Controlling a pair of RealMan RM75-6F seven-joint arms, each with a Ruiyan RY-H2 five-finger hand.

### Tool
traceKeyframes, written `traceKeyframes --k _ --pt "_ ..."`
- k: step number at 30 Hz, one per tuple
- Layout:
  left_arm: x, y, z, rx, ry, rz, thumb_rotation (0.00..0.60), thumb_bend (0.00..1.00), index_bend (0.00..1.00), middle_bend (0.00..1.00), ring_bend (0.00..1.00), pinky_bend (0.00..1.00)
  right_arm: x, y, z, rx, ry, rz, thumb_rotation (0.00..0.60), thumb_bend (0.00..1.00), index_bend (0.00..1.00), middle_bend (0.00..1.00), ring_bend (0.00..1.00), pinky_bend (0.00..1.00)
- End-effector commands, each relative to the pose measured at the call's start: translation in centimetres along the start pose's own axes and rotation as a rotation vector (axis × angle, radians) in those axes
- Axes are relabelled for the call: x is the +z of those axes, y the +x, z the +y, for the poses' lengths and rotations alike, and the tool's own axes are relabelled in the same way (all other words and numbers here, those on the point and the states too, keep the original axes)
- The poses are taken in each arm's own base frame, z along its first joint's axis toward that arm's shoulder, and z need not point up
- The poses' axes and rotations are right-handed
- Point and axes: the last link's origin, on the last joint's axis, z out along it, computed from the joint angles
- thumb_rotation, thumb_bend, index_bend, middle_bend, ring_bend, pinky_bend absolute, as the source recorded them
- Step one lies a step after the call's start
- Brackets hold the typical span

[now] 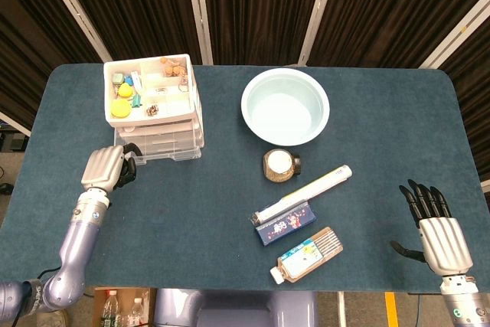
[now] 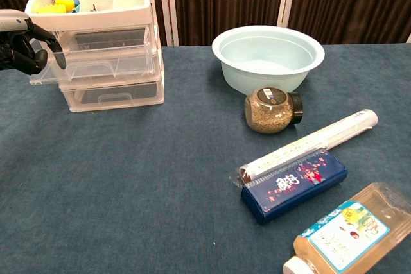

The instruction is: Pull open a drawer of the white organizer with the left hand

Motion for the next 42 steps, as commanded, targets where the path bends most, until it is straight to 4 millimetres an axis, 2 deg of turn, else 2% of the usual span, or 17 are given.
traceKeyframes --k 1,8,20,22,24,25,27,28,29,32,34,38,42 --pt "-0.4 -0.1 -0.2 0.005 -0.004 -0.006 0.6 0.76 0.44 1.0 0.97 1.0 0.0 0.0 0.0 0.0 -0.002 -0.002 0.6 0.07 0.0 0.0 0.0 0.0" --pt "-1.3 -0.1 -0.6 0.004 -0.02 -0.02 0.6 0.76 0.43 1.0 0.97 1.0 0.0 -0.1 0.0 -0.004 0.0 -0.004 0.6 0.07 0.0 0.0 0.0 0.0" --pt "-2.3 0.1 0.0 -0.003 -0.059 -0.028 0.6 0.75 0.41 1.0 0.97 1.0 0.0 -0.1 0.0 -0.004 -0.003 -0.006 0.6 0.07 0.0 0.0 0.0 0.0" --pt "-2.3 0.2 0.0 0.006 -0.064 -0.019 0.6 0.74 0.41 1.0 0.96 1.0 0.0 -0.1 0.1 -0.005 -0.003 -0.006 0.6 0.07 0.0 0.0 0.0 0.0" --pt "-2.3 0.4 -0.1 0.027 -0.067 0.004 0.6 0.68 0.37 0.99 0.93 1.0 0.0 -0.1 0.1 -0.004 -0.004 -0.006 0.6 0.07 0.0 0.0 0.0 0.0" --pt "-2.3 0.5 -0.2 0.039 -0.07 0.021 0.6 0.61 0.33 0.97 0.9 0.99 0.0 -0.1 0.1 -0.005 -0.004 -0.007 0.6 0.07 0.0 0.0 0.0 0.0" --pt "-2.3 0.5 -0.5 0.078 -0.074 0.053 0.6 0.44 0.21 0.85 0.79 0.94 0.0 -0.1 0.1 -0.006 -0.003 -0.007 0.6 0.07 0.0 0.0 0.0 0.0" --pt "-2.4 0.5 -0.7 0.097 -0.072 0.058 0.6 0.4 0.19 0.82 0.76 0.92 0.0 -0.1 0.1 -0.006 -0.004 -0.007 0.6 0.07 0.0 0.0 0.0 0.0" --pt "-2.5 0.5 -0.8 0.113 -0.069 0.058 0.6 0.29 0.13 0.71 0.66 0.85 0.0 -0.1 0.1 -0.007 -0.004 -0.008 0.6 0.07 0.0 0.0 0.0 0.0" --pt "-3.0 0.6 -1.1 0.16 -0.064 0.054 0.6 0.05 0.05 0.46 0.44 0.68 0.0 -0.2 0.1 -0.008 -0.004 -0.008 0.6 0.07 0.0 0.0 0.0 0.0" --pt "-3.3 0.8 -1.2 0.19 -0.068 0.059 0.6 0.0 0.04 0.35 0.33 0.55 0.0 -0.2 0.1 -0.009 -0.004 -0.008 0.6 0.07 0.0 0.0 0.0 0.0" --pt "-4.5 1.2 -1.6 0.21 -0.079 0.067 0.6 0.0 0.03 0.19 0.15 0.34 0.0 -0.1 0.1 -0.008 -0.007 -0.006 0.6 0.07 0.0 0.0 0.0 0.0" --pt "-7.3 1.7 -3.6 0.241 -0.097 0.117 0.6 0.0 0.03 0.06 0.02 0.21 0.0 -0.1 0.2 -0.009 -0.008 -0.004 0.6 0.07 0.0 0.0 0.0 0.0"
